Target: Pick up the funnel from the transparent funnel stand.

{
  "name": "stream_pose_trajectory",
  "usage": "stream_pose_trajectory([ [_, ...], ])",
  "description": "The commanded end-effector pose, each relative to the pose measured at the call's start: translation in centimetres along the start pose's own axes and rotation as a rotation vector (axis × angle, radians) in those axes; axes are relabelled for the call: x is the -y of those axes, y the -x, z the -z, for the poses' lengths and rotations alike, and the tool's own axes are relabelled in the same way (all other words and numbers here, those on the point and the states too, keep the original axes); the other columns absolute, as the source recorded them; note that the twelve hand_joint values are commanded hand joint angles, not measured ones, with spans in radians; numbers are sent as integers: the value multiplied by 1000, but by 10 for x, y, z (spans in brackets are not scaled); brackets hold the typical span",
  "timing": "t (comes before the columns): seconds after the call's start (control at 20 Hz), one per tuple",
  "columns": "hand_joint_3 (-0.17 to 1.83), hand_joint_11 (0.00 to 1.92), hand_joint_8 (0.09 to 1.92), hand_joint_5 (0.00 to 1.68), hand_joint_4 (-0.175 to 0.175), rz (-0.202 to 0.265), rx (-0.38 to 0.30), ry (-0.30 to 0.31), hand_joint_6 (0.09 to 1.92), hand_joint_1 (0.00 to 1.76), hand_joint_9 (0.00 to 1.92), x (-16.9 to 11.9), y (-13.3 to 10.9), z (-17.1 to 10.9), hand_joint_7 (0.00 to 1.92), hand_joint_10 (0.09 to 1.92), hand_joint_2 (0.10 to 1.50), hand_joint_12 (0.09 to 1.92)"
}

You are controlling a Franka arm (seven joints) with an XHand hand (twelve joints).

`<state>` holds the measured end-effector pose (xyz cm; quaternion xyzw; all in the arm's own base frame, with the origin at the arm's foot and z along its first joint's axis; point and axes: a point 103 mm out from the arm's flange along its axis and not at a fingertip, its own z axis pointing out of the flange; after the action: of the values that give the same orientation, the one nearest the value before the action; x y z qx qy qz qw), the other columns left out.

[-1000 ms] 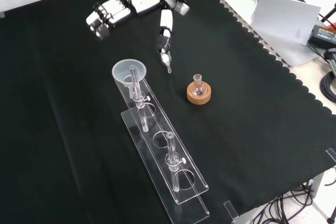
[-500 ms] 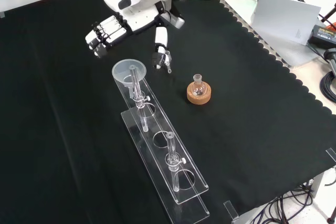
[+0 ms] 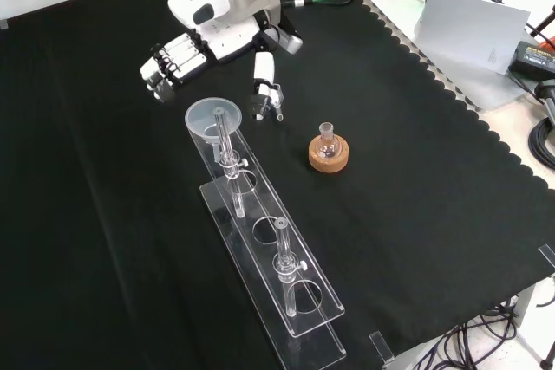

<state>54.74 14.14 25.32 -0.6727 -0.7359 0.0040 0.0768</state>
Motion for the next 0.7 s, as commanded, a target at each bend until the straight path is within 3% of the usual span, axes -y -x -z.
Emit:
stream_pose_trajectory([
  [0.05,11,0,87,0,12,3,-1,-14,87,397,0,-3,-7,-6,65,87,690,87],
  [0.7,13,0,87,0,9,3,13,-62,87,403,0,-5,-5,-26,64,87,695,87],
])
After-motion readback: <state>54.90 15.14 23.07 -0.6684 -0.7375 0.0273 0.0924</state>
